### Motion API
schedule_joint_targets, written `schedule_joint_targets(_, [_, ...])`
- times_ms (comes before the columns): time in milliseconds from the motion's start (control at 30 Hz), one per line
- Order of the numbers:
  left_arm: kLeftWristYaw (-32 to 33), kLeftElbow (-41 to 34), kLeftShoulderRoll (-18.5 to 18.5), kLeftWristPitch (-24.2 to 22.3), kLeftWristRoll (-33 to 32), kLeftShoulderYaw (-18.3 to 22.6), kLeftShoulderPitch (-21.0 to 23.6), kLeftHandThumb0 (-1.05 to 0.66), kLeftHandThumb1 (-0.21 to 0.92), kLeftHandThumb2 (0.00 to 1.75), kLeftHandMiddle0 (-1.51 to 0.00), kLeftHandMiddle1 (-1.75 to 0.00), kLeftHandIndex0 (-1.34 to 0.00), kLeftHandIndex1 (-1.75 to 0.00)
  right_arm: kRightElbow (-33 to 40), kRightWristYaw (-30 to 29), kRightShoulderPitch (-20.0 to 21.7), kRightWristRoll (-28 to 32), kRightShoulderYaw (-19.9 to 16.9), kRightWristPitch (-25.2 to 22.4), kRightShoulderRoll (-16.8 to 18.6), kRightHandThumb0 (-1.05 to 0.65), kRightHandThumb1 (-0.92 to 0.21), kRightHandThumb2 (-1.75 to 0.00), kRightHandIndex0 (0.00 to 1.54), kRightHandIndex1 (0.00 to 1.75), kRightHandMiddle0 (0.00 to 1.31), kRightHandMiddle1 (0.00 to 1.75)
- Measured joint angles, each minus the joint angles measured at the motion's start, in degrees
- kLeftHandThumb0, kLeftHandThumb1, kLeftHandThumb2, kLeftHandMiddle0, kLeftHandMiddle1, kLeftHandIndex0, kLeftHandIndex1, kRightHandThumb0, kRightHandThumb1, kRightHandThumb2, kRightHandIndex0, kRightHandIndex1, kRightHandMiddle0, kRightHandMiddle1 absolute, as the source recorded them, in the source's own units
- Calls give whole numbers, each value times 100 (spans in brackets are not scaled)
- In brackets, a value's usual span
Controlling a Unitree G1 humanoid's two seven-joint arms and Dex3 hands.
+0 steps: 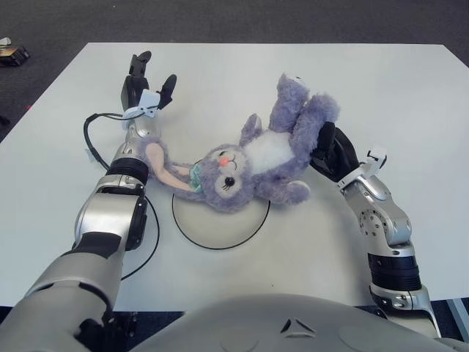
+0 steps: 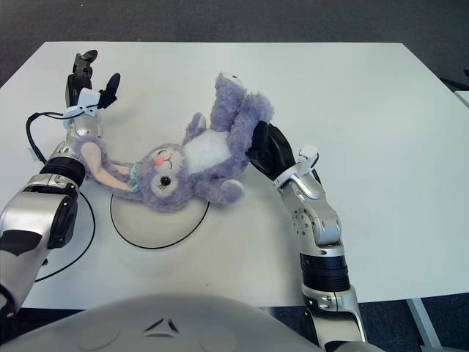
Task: Put the doll into the plate.
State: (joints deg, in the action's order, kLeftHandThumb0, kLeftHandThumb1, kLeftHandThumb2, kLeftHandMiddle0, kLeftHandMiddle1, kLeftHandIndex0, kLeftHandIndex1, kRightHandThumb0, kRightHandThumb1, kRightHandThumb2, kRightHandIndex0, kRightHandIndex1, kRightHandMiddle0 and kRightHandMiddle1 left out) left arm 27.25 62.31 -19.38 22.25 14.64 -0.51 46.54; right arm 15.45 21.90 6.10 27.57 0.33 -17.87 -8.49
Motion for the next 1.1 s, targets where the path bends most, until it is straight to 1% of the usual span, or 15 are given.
schedule_joint_targets(233, [0, -33, 0, -22, 0, 0, 0, -59, 92, 43, -51, -1, -31, -45, 0, -4, 0, -2, -11, 2, -1, -83, -92, -104, 31, 0, 29, 0])
schedule_joint_targets(700, [0, -47, 5, -22, -1, 1, 0, -60, 92, 40, -51, -1, -33, -44, 0, -421, 196, -193, -292, 19, 1, -80, -92, -98, 31, 0, 30, 0])
schedule_joint_targets(1000, [0, -47, 5, -22, -2, 2, 0, -60, 92, 39, -52, -1, -33, -43, -45, -485, 215, -254, -405, 40, 0, -79, -92, -96, 31, 0, 30, 0])
schedule_joint_targets(1100, [0, -47, 5, -22, -1, 2, 0, -60, 92, 38, -52, -1, -34, -43, -120, -535, 267, -253, -496, 72, 31, -79, -92, -96, 31, 0, 30, 0])
